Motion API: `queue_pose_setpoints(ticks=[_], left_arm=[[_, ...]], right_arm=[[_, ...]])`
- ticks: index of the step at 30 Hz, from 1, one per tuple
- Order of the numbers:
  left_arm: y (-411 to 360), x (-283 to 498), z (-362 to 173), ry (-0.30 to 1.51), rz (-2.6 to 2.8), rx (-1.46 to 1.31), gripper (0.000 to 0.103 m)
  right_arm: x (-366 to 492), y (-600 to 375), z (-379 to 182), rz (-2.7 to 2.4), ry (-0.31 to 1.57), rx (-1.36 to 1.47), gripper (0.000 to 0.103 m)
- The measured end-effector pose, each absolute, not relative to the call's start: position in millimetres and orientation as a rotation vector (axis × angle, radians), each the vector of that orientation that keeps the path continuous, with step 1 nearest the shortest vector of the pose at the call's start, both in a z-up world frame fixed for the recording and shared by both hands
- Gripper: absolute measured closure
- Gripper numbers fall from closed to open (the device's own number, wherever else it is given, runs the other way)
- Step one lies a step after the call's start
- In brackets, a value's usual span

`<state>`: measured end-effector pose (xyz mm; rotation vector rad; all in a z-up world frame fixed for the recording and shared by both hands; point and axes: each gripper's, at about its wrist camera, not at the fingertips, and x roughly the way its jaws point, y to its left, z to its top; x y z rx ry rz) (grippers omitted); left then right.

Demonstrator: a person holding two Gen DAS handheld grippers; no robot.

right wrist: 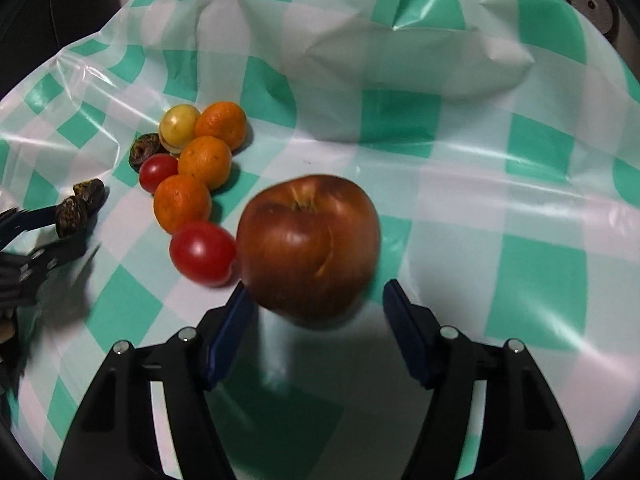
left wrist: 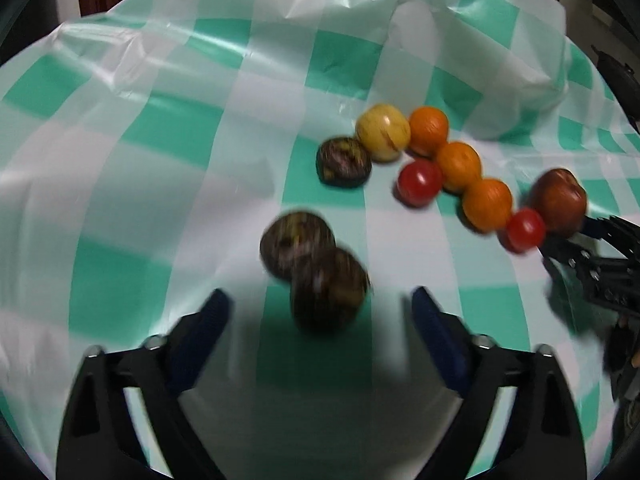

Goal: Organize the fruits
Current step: 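Grasp the large red-brown apple with the right tool while the left tool grasps a dark brown fruit, then carry the apple and the dark fruit over the white purple-rimmed box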

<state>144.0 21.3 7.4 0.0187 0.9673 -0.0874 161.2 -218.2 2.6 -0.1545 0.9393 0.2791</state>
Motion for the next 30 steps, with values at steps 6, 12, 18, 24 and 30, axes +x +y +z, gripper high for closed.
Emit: queue_pose_setpoints(ticks=[6,12,18,24,30], left_arm=[[20.8,154.7,5.8,0.957,-0.046,0.017,0.034],[22.6,137.7,6.9,0.967,-0.009,0.017,0.036],[10.2,135.2,9.5,0.942,-0.011,0.022,0.068],[10.1,130.5,10.0,0.94,-0.028,-0.013,0.07],[13.3,97.1,12.8,0.927,-0.039,-0.051,0.07]], right_arm=[[170.1,-213.2,2.0,0.318,0.932,-0.16,0.038],[179.4,-214.4,0.6,0.334,0.943,-0.143,0.03],[190.0,-208.9,-1.6,0.333,0.937,-0.143,0.033],[188.0,-203.0,-2.4,0.313,0.915,-0.159,0.036],[171.1,-212.3,-1.0,0.271,0.918,-0.121,0.037]])
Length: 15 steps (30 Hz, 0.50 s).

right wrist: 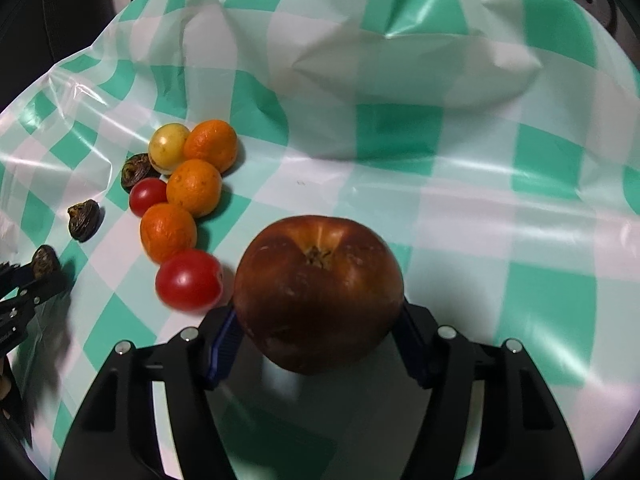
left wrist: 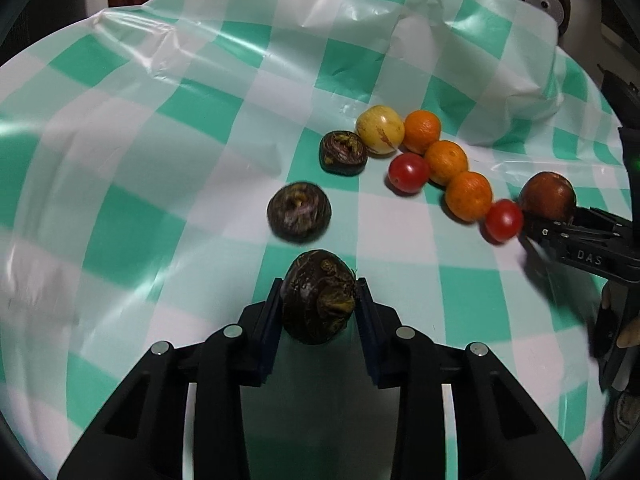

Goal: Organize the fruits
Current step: 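Carry the apple and the dark fruit over the white purple-rimmed box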

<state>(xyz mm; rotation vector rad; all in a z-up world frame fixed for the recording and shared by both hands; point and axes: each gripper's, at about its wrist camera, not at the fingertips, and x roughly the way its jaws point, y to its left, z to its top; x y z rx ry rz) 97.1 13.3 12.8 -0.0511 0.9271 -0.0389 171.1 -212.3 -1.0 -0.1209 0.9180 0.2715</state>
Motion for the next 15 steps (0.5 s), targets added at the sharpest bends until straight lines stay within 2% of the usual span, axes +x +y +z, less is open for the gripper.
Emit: queue_pose_setpoints(ticks=[15], left_arm=[[44.7,-41.6,32.2,0.866,-0.014,-0.08,0.07]], right_arm=[[3.2,-189.3,5.7,0.355,0.904,-0.065,0.037]])
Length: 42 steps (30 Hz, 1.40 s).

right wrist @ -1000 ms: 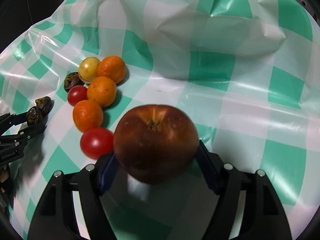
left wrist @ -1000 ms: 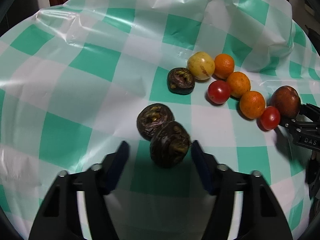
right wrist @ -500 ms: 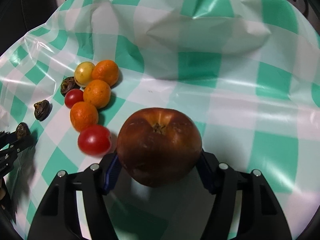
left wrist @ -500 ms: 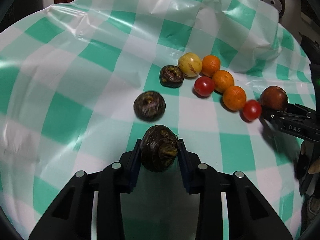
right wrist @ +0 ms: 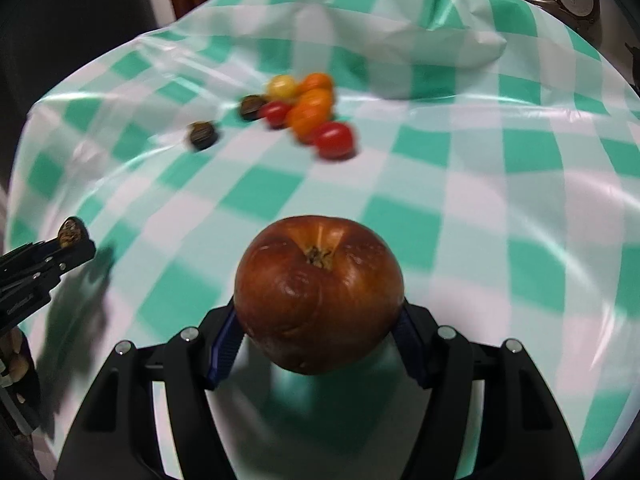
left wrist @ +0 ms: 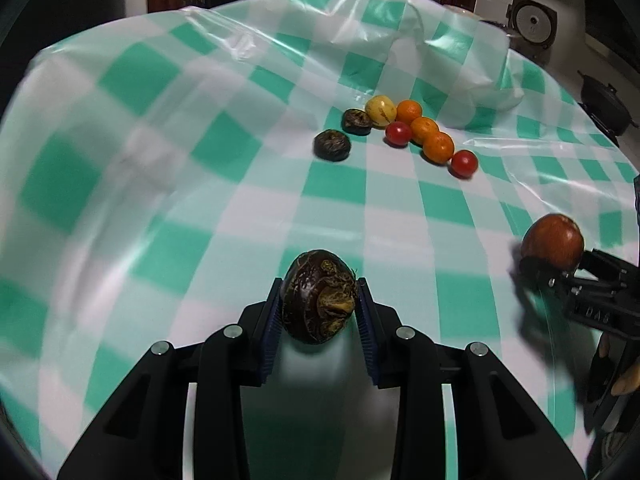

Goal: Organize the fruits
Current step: 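Carry the apple and the dark fruit over the white purple-rimmed box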

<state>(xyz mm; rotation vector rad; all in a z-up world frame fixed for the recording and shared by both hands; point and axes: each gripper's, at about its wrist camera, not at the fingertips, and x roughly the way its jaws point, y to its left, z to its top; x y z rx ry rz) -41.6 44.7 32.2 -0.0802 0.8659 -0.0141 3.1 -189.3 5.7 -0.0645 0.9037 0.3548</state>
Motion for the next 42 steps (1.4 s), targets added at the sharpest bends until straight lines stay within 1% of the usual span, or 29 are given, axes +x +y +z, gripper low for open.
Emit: queue_pose_setpoints(ticks=[8,19,24,28,30,35,38,42], left_arm=[[91.3,-138.2,41.4,0.81,0.026,-0.12,0.07],[188.0,-274.8,59.4,0.705,0.143,-0.209,0.07],[239.7,-336.0,55.9,0.693,0.264,-0.241,0.07],[284.4,-365.8,27.1,0.78,0.372,-0.271,0.07],[307.4,-365.1,1.0,0.864,0.393,-0.295,0.07],[356.1,-335.8,-68.0,1.083,0.414,-0.322,0.07],[381.0,-318.3,-105.1,1.213,0.404,-0.344,0.07],[385.9,-298.5,-131.6,1.331,0.369,-0.262,0.07]], right_arm=[[-84.9,-129.4,11.0,0.489,0.885,-0.067,0.037],[-189.6,-1.5,26.7,0.784,0.819,-0.265,0.037],[-245.5,60.5,26.1,0.975,0.802,-0.373,0.037],[-281.4,110.6,8.2,1.151,0.866,-0.457,0.037],[-294.8,141.3,-17.6,1.2,0.917,-0.549,0.037],[-313.0,215.3,-106.3,1.24,1.045,-0.828,0.037],[-334.2,241.5,-150.5,1.24,1.031,-1.047,0.037],[-353.0,257.5,-182.3,1.264,1.023,-1.22,0.037]])
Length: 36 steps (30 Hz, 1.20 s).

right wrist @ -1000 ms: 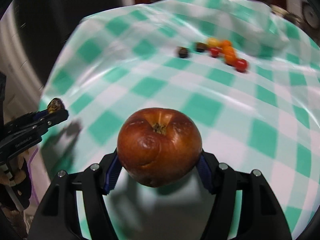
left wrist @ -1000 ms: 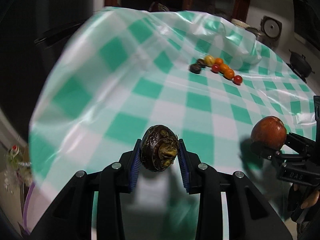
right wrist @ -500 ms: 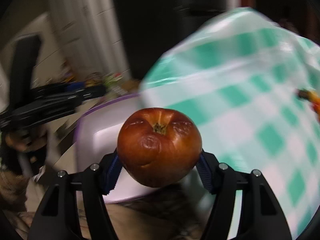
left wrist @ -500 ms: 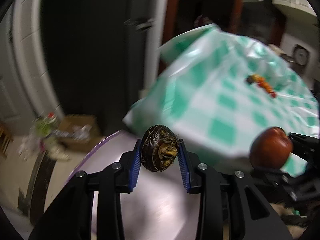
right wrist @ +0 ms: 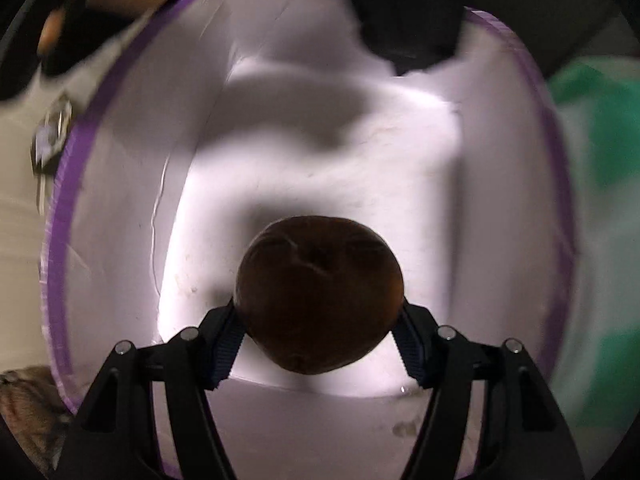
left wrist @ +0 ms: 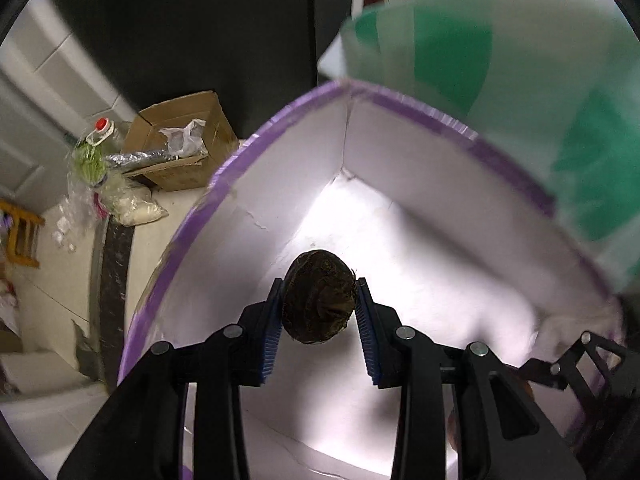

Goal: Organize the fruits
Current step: 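Carry the apple and the dark fruit over the white purple-rimmed box, then open both tools to drop the apple and dark fruit into the box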

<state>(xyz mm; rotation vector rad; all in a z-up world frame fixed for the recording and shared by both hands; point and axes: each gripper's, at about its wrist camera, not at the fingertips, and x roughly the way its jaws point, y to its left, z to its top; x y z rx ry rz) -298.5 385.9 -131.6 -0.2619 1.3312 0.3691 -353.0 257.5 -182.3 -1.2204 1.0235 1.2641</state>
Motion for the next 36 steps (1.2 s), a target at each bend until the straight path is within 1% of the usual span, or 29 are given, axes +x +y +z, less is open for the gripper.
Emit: queue_pose_setpoints(ticks=[5,11,17,18,20,22,23,24,25,26,28,29,30,31,32,34,36], left_arm=[[379.1,-285.3,-163.4,1.453,0.344,-0.171,0.07],[367.7,-277.0,-193.1,1.571,0.327,-0.11,0.07],[356.1,-278.0,-199.3,1.586,0.322,-0.089,0.07],[355.2,-279.2,-199.4,1.584,0.321,-0.098,0.069],[356.6,-278.0,-202.7,1.584,0.322,-0.117,0.067],[367.4,-279.3,-207.6,1.583,0.328,-0.134,0.063],[368.1,-280.2,-207.4,1.581,0.334,-0.137,0.059],[369.2,-280.9,-206.2,1.576,0.339,-0.142,0.049],[367.9,-283.1,-198.7,1.556,0.347,-0.15,0.041],[368.0,-285.1,-192.0,1.538,0.353,-0.155,0.039],[368.4,-292.7,-167.5,1.491,0.408,-0.15,0.037],[364.6,-300.2,-145.7,1.449,0.448,-0.129,0.036],[361.0,-304.9,-131.8,1.416,0.46,-0.113,0.027],[346.2,-315.5,-105.4,1.358,0.486,-0.083,0.02],[341.7,-323.5,-84.5,1.31,0.519,-0.054,0.019],[328.8,-338.7,-39.3,1.216,0.607,0.004,0.015],[323.1,-343.4,-2.2,1.142,0.648,0.03,0.015]], right_arm=[[-383.8,262.5,-206.2,1.248,1.018,-1.418,0.037],[-395.4,270.9,-219.6,1.198,1.046,-1.514,0.037],[-403.6,280.3,-225.4,1.177,1.064,-1.534,0.036],[-403.5,283.3,-225.5,1.178,1.067,-1.529,0.031],[-397.6,285.2,-219.9,1.179,1.068,-1.502,0.023],[-395.9,285.6,-214.2,1.177,1.06,-1.47,0.019],[-395.7,285.4,-211.1,1.176,1.052,-1.455,0.017],[-395.8,284.5,-205.8,1.177,1.035,-1.434,0.017],[-396.5,281.5,-197.5,1.18,1.009,-1.411,0.017],[-397.8,277.2,-189.3,1.188,0.988,-1.398,0.017],[-401.8,264.0,-165.3,1.227,0.926,-1.359,0.017],[-412.6,252.2,-144.5,1.264,0.862,-1.325,0.017],[-415.9,238.7,-125.9,1.287,0.818,-1.298,0.017],[-418.1,229.3,-106.4,1.31,0.774,-1.264,0.017],[-407.1,204.8,-73.6,1.358,0.717,-1.193,0.017],[-397.9,180.6,-26.0,1.43,0.653,-1.073,0.017],[-384.0,149.2,30.2,1.461,0.551,-0.925,0.014]])
